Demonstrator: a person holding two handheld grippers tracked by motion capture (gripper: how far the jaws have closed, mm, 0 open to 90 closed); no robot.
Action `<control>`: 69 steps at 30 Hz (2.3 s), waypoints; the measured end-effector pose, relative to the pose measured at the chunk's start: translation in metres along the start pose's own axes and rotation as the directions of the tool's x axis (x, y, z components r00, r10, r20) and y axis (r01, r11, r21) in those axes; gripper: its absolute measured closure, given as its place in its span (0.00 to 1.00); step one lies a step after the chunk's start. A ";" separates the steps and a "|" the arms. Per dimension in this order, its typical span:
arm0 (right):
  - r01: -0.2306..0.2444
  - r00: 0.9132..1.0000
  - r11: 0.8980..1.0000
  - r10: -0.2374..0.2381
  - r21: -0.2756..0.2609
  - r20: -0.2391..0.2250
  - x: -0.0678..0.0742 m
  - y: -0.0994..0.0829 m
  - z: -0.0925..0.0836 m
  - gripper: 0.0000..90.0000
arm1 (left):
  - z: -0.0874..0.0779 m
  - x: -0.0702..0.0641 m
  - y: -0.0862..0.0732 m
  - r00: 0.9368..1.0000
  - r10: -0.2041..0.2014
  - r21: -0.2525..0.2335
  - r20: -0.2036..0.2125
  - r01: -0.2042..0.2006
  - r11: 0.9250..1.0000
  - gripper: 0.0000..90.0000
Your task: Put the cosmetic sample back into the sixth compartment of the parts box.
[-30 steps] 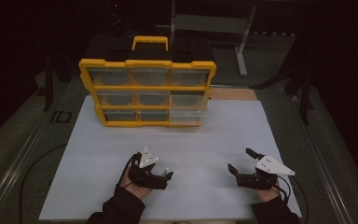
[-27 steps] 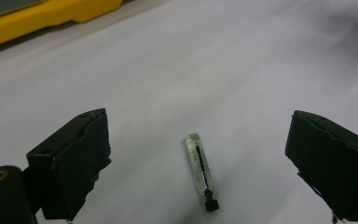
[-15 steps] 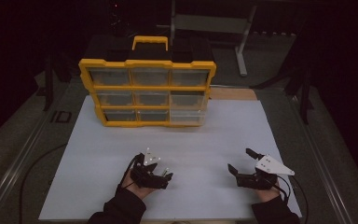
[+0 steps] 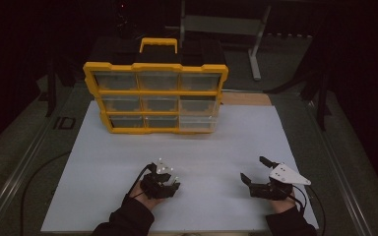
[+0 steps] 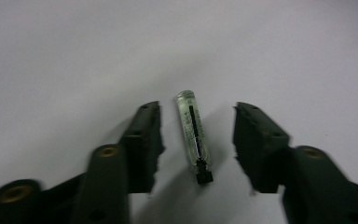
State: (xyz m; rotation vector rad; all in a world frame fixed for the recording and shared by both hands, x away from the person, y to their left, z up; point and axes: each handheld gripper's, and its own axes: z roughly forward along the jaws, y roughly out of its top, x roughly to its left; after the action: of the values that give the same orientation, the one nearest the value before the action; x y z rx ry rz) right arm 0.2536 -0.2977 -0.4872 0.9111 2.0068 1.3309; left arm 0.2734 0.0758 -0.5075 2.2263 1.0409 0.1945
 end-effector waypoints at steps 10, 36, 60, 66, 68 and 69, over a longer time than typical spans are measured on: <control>0.004 1.000 1.000 -0.004 0.002 0.005 0.000 0.000 0.000 0.11 | 0.008 0.003 0.005 1.000 0.006 0.033 0.021 -0.006 0.999 0.78; 0.010 1.000 1.000 -0.010 -0.003 0.007 0.000 0.001 -0.001 0.11 | 0.011 0.011 0.026 0.984 0.158 0.180 0.081 -0.170 0.969 0.91; 0.013 1.000 1.000 -0.013 -0.005 0.008 0.000 0.001 -0.001 0.11 | -0.027 0.031 0.041 0.925 0.338 0.171 0.172 -0.366 0.915 0.91; 0.013 1.000 1.000 -0.013 -0.011 0.007 0.000 0.002 -0.001 0.11 | -0.034 0.028 0.045 0.880 0.411 0.157 0.238 -0.452 0.878 0.90; 0.014 1.000 1.000 -0.013 -0.012 0.006 0.000 0.002 -0.001 0.11 | -0.035 0.028 0.047 0.874 0.415 0.156 0.253 -0.460 0.874 0.90; 0.013 1.000 1.000 -0.013 -0.013 0.003 0.000 0.002 -0.001 0.11 | -0.039 0.027 0.049 0.860 0.435 0.141 0.266 -0.481 0.865 0.90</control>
State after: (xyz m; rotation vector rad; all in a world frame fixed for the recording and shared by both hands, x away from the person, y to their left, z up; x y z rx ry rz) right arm 0.2529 -0.2977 -0.4848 0.8926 1.9958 1.3333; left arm 0.3070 0.0924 -0.4513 2.5864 0.4024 0.0361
